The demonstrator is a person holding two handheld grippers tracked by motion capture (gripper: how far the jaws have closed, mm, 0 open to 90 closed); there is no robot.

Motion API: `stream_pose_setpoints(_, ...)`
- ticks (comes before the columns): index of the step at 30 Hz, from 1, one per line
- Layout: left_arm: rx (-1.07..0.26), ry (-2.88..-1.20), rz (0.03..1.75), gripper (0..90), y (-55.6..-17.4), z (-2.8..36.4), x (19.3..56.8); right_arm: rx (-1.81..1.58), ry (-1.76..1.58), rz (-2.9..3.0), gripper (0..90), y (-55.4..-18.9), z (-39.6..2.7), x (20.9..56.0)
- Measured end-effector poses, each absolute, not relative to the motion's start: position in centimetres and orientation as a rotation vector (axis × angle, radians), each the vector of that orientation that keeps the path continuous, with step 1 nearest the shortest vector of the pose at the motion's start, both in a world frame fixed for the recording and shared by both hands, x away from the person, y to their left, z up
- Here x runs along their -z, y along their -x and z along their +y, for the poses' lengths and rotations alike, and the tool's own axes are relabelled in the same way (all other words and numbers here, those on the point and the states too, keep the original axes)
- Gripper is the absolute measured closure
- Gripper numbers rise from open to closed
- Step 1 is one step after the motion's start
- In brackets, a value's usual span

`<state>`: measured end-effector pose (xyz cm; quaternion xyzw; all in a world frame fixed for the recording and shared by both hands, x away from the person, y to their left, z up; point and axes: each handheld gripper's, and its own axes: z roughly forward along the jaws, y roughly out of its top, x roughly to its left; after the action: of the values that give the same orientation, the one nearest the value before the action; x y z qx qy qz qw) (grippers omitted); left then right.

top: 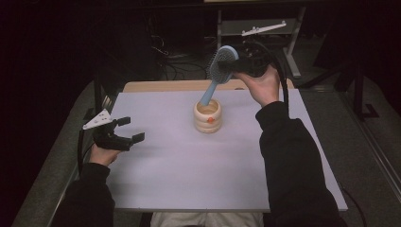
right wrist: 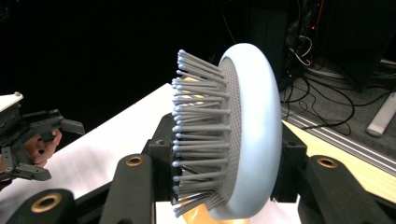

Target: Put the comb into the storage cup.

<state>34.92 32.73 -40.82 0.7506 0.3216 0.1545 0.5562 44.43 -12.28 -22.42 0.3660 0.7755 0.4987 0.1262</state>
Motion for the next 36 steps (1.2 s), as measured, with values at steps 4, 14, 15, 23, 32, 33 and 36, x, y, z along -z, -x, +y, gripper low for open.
stream_pose_setpoints(4, -0.361, -1.779, 0.773, 0.0, -35.0, 32.7, 41.3, -1.449, -1.076, 2.253, 52.8, -44.8, -12.5, 23.1)
stream_pose_setpoints(14, -0.362, -1.784, 0.776, 0.0, -34.9, 32.7, 41.5, -1.435, -1.124, 2.267, 52.7, -46.1, -12.5, 25.3)
stream_pose_setpoints(15, -0.363, -1.786, 0.775, 0.0, -34.9, 32.7, 41.5, -1.433, -1.128, 2.269, 52.7, -46.2, -12.5, 25.5)
stream_pose_setpoints(23, -0.359, -1.769, 0.757, 0.0, -34.6, 32.7, 41.3, -1.418, -1.156, 2.300, 52.7, -46.8, -12.1, 27.5)
stream_pose_setpoints(32, -0.367, -1.773, 0.751, 0.0, -34.4, 32.6, 41.3, -1.396, -1.189, 2.339, 52.6, -47.5, -11.6, 30.0)
stream_pose_setpoints(33, -0.371, -1.776, 0.750, 0.0, -34.4, 32.6, 41.3, -1.392, -1.194, 2.344, 52.6, -47.5, -11.5, 30.2)
stream_pose_setpoints(36, -0.374, -1.773, 0.757, 0.0, -34.4, 32.7, 41.4, -1.391, -1.202, 2.355, 52.5, -47.6, -11.3, 30.8)
